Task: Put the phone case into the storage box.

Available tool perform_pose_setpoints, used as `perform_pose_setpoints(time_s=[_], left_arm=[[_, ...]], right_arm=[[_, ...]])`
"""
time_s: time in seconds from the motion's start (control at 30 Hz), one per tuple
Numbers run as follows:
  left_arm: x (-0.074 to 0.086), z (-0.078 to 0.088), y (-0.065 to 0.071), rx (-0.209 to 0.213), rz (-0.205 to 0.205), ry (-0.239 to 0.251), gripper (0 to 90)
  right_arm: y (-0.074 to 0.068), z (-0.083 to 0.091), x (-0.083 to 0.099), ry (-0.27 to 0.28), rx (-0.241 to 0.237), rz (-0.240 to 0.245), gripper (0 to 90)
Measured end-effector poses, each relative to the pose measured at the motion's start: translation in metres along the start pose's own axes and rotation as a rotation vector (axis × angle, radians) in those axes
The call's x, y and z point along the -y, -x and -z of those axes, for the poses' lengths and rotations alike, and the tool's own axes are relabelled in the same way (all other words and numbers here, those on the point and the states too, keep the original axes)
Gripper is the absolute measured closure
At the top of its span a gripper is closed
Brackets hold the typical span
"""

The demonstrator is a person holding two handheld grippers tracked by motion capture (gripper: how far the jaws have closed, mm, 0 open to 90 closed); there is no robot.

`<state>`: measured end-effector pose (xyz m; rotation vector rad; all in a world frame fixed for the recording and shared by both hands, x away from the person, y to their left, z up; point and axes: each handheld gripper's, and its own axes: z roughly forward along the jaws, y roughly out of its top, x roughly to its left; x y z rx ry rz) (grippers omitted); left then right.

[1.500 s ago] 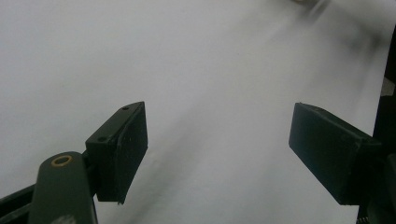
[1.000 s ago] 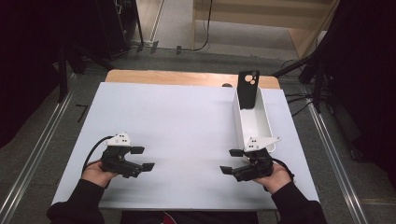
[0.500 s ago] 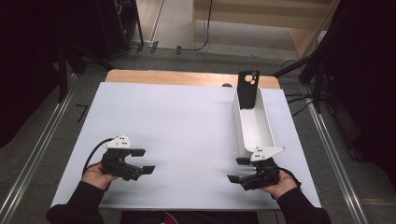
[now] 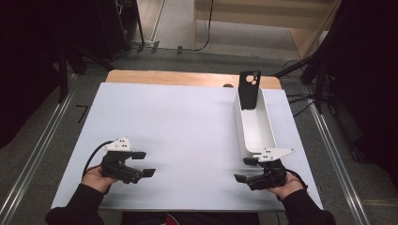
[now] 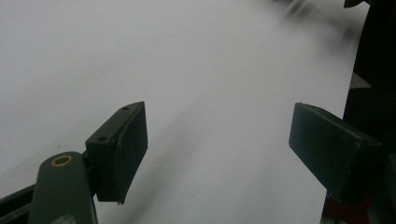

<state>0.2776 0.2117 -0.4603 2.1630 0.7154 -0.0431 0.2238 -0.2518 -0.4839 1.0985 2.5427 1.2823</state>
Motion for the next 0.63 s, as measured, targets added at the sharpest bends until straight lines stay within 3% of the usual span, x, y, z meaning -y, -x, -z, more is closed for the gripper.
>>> perform_pose_setpoints(time_s=[0.63], left_arm=[[0.0, 0.0, -0.0005, 0.003, 0.008, 0.0, 19.2]], right_arm=[[0.0013, -0.0002, 0.0012, -0.01, 0.016, 0.005, 22.4]])
